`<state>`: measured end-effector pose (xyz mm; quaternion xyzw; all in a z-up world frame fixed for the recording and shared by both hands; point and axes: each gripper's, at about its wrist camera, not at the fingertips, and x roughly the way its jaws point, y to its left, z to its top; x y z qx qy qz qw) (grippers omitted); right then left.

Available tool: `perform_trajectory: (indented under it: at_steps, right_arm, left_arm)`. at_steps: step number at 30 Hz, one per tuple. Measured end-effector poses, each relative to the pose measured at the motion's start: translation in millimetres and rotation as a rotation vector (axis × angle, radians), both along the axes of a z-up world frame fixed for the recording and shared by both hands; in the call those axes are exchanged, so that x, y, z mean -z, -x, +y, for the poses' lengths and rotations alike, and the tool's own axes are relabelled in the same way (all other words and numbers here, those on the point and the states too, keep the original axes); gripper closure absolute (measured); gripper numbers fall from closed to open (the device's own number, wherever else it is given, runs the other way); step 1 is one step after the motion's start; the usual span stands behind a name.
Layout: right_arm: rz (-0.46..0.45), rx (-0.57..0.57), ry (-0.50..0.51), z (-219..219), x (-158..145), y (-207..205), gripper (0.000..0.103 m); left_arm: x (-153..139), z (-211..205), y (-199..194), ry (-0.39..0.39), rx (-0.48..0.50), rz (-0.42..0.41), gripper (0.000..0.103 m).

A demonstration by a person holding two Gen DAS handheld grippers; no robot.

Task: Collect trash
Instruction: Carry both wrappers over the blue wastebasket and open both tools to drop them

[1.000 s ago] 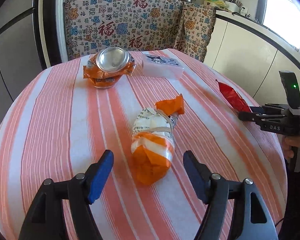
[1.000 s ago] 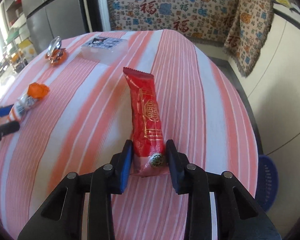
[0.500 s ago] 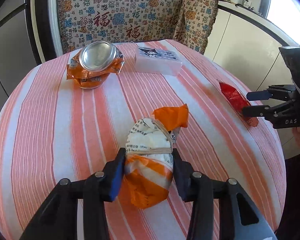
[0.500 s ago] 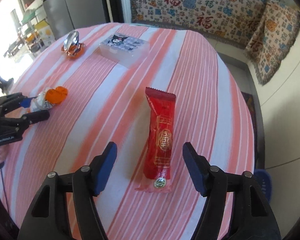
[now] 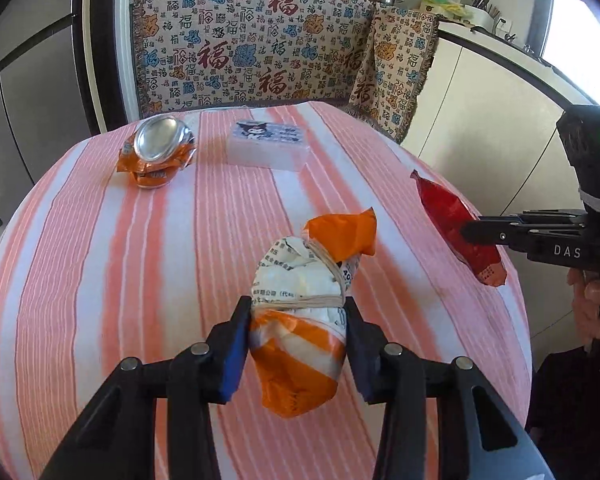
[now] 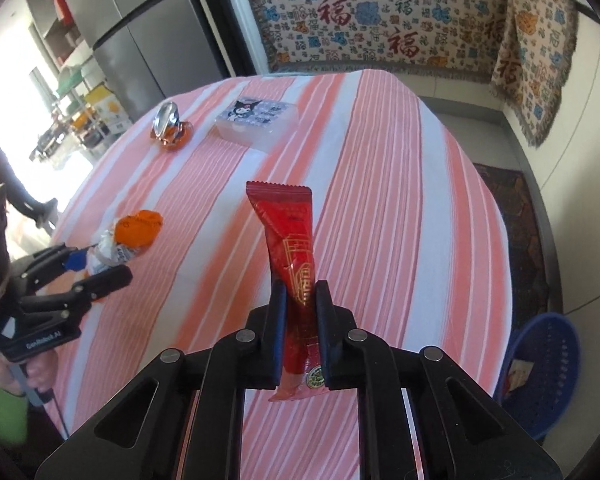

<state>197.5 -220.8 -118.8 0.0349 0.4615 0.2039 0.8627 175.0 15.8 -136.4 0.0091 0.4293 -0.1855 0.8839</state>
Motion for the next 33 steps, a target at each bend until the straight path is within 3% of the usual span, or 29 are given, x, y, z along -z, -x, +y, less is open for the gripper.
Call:
perform_trajectory:
  at_steps: [8, 19, 28, 33]
  right_arm:
    - [0.003, 0.049, -0.126, -46, -6, 26, 0.090]
    - [-0.022, 0.162, -0.173, -122, -15, 48, 0.090]
    - [-0.003, 0.433, -0.091, -257, 2, 54, 0.090]
    - [0.034, 0.548, -0.053, -321, 23, 56, 0.090]
  left_arm:
    - [-18, -67, 14, -0.043, 0.047, -0.053, 0.059]
    - [-27, -141, 15, -0.057, 0.130, -0.070, 0.059]
    - [-34, -254, 18, 0.032, 0.349, -0.034, 0.059]
    - [-13, -330, 4, 0.079, 0.453, 0.019, 0.059]
